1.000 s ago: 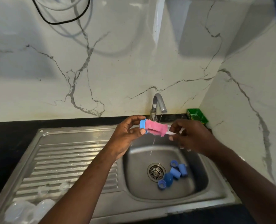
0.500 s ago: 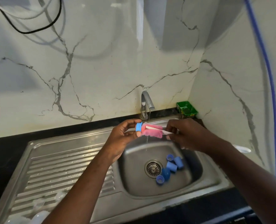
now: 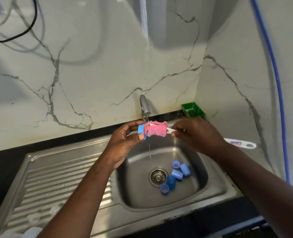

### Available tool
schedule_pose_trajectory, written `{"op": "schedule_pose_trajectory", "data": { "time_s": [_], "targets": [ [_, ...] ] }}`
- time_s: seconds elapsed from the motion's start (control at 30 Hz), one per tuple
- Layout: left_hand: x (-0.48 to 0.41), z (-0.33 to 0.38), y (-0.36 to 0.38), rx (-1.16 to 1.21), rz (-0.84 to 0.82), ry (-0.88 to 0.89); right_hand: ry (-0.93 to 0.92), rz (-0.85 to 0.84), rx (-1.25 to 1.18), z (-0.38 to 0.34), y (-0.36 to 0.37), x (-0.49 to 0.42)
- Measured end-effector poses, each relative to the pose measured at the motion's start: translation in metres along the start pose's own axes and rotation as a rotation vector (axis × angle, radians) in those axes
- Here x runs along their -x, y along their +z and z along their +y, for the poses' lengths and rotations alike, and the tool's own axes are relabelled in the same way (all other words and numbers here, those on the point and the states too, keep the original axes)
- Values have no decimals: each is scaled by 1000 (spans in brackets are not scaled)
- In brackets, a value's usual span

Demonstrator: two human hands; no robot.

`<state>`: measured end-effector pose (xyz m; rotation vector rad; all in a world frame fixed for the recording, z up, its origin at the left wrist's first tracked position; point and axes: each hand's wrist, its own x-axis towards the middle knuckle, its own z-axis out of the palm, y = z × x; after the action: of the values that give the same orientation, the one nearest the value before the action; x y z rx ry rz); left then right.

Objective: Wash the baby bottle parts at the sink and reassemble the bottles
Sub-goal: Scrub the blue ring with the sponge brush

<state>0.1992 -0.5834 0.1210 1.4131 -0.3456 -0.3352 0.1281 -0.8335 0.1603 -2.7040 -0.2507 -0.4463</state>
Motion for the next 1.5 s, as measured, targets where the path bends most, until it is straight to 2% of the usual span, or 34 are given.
{"op": "schedule_pose_trajectory", "data": {
  "time_s": [0.07,0.2,0.3,0.4,0.47,0.6,0.73,0.8,0.93,1.07,1.2,1.33,1.5],
  "targets": [
    [-1,1,4,-12,11,14,-3,-72,93,5,2,-2],
    [-2,2,5,-90,43,-5,-50,-296,-162,7,5,-3],
    [-2,6,4,-82,54,-4,-84,-252,-215,11,4,-7],
    [-3,9,3,-6,45,31,-59,-221,-392,12,2,-12],
    [-5,11,4,8,31,53,-35,-208,-419,13,6,-15],
    [-8,11,5,-24,46,71,150,-261,-534,9,17,-12],
    [-8,0,4,-27,49,58,90,-406,-458,-2,7,-3],
    [-8,-8,3,-54,28,61,91,-442,-513,-5,1,-1],
    [-10,-16,6,11,16,64,258,-302,-744,-1,5,-1],
    [-14,-20,6,82,32,28,308,-419,-741,5,15,6],
    [-12,-34,7,312,94,-84,330,-359,-730,24,23,21],
    [-5,-57,11,425,134,-237,346,-252,-497,47,37,39],
    [-2,-93,37,481,85,-394,571,-153,-186,94,64,76]
  ]
}}
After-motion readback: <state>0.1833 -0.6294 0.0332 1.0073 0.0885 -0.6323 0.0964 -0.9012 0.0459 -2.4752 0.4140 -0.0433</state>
